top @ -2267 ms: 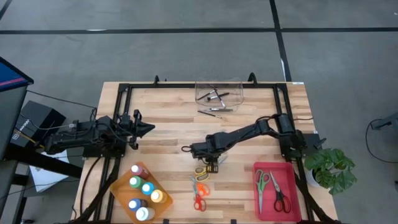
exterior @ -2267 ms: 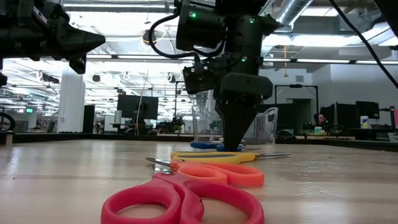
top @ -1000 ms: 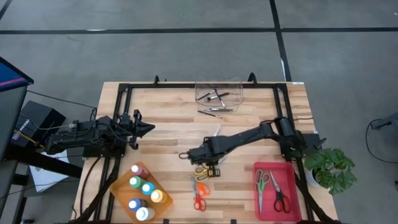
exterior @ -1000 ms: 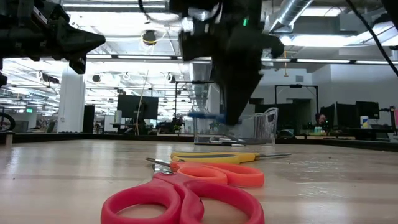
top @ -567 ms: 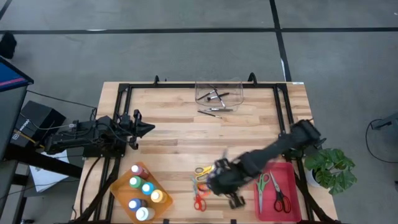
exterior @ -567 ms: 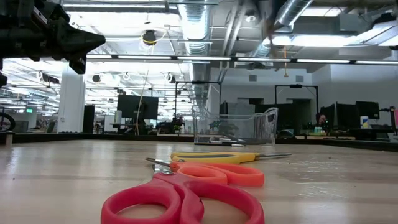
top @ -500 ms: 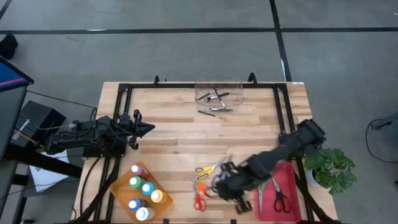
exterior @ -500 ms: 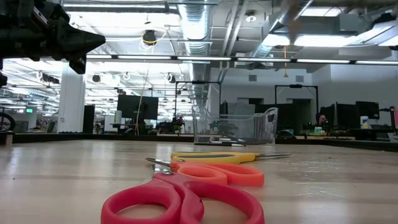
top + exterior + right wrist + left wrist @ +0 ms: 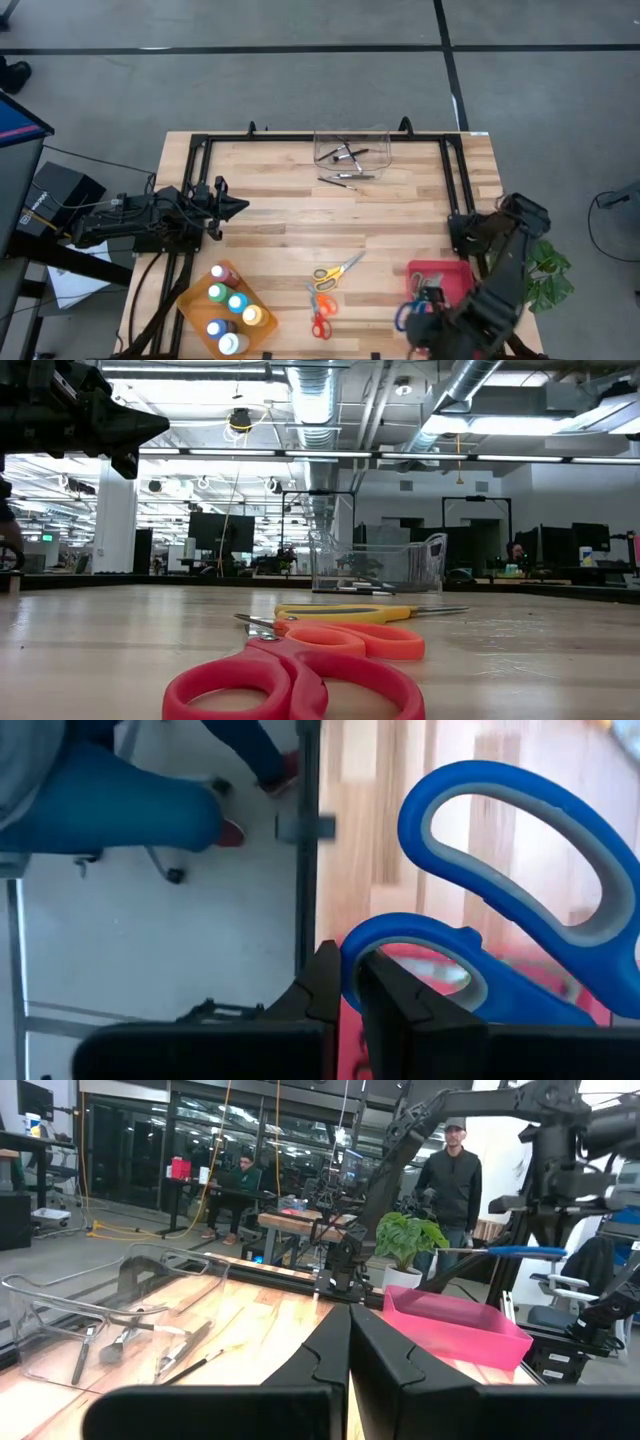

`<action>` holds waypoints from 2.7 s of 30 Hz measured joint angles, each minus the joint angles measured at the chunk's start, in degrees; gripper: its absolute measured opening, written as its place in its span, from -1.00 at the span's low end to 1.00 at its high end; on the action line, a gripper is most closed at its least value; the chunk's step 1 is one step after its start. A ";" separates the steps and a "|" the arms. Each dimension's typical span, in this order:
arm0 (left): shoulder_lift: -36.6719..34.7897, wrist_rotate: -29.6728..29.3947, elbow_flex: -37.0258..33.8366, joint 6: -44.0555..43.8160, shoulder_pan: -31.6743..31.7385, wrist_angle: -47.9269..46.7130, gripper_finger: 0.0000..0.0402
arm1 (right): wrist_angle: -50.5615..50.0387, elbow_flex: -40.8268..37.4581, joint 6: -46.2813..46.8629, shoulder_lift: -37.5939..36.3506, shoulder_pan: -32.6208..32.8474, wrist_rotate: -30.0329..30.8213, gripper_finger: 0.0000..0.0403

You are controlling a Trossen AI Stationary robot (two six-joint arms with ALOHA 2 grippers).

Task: Pick & Place Paint Supplies
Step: Put the blue scissor into the red bin

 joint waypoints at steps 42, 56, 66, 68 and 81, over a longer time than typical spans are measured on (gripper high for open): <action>0.00 0.01 0.00 0.00 -0.02 -0.02 -1.00 | 20.33 -32.71 5.70 -0.02 11.02 -7.54 -0.88; 0.00 0.02 0.00 0.01 0.00 -0.02 -1.00 | 20.14 -32.69 6.21 -0.02 10.61 -7.37 -0.71; 0.00 0.01 0.00 0.00 -0.01 -0.02 -1.00 | 17.66 -32.67 8.64 -0.02 9.65 -7.35 -0.69; 0.00 0.02 0.00 0.00 0.00 -0.02 -1.00 | 17.66 -32.67 9.12 -0.02 9.30 -7.37 -0.69; 0.00 0.02 -0.02 0.00 -0.02 -0.02 -1.00 | 17.62 -32.67 11.76 -0.87 7.56 -7.36 -0.69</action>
